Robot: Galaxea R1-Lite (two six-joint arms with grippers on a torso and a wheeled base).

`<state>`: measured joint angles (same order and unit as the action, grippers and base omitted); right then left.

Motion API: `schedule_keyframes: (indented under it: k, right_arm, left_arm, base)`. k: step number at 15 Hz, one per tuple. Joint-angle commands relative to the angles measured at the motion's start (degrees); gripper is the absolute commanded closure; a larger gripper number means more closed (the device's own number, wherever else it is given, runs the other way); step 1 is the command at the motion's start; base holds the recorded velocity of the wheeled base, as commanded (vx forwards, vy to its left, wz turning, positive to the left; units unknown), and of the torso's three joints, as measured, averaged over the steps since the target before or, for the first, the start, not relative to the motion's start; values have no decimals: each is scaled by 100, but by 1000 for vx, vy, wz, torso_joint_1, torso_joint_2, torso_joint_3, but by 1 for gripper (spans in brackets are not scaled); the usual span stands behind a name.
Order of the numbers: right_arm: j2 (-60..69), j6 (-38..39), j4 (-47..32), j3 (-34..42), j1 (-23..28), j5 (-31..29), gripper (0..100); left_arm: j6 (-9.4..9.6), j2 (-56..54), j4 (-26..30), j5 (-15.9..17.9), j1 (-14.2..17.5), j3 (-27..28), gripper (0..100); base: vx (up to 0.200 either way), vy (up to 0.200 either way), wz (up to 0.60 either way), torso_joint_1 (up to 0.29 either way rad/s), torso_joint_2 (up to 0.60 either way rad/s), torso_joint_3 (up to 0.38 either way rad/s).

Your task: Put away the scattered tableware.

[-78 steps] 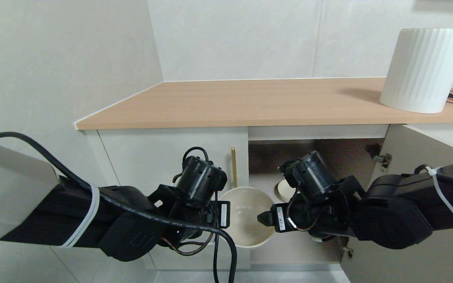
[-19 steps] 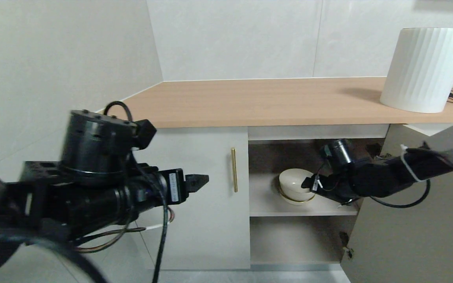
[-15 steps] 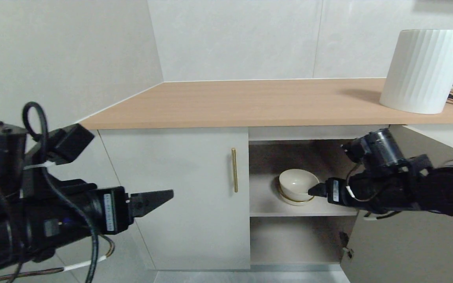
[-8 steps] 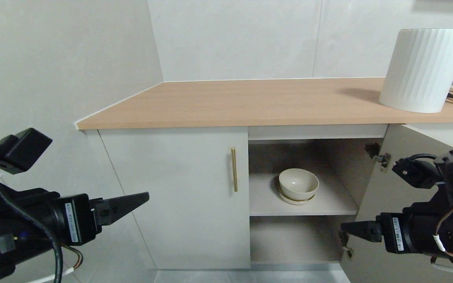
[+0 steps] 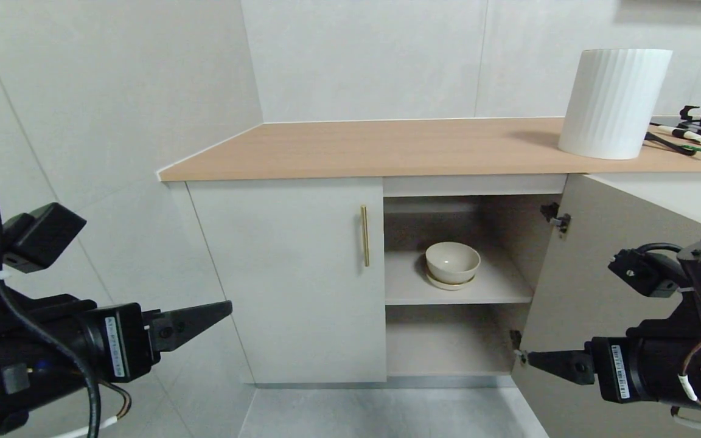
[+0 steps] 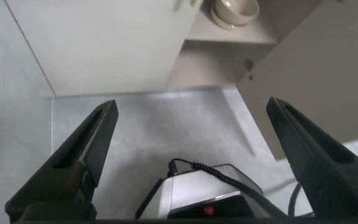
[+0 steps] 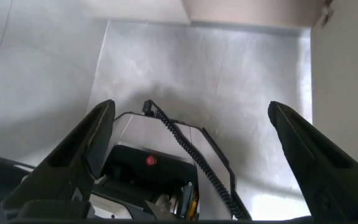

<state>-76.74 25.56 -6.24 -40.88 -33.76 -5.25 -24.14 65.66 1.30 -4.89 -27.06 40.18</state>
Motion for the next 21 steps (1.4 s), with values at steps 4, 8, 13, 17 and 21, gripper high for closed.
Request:
schedule_keyframes:
  k: [4,8,13,17,21]
  right_arm:
    - [-52,1,0,18,1,-2,0]
    - [36,10,-35,27,1,-37,0]
    - [520,10,-369,36,9,-46,0]
    - [643,-8,-387,132,9,-63,0]
    - [766,-34,-466,150,45,-248,0]
  left_arm:
    - [-3,35,1,-3,-1,-19,0]
    - [6,26,1,5,-1,-54,0]
    - [6,8,1,5,-1,-45,0]
    - [23,8,1,-21,-1,-45,0]
    - [32,26,1,-3,-1,-45,0]
  base:
    - [-200,0,0,6,1,-1]
    - [-100,0,0,1,0,0]
    - [0,0,0,0,0,0]
    - [0,-100,0,2,-1,1]
    - [0,-200,0,7,1,1]
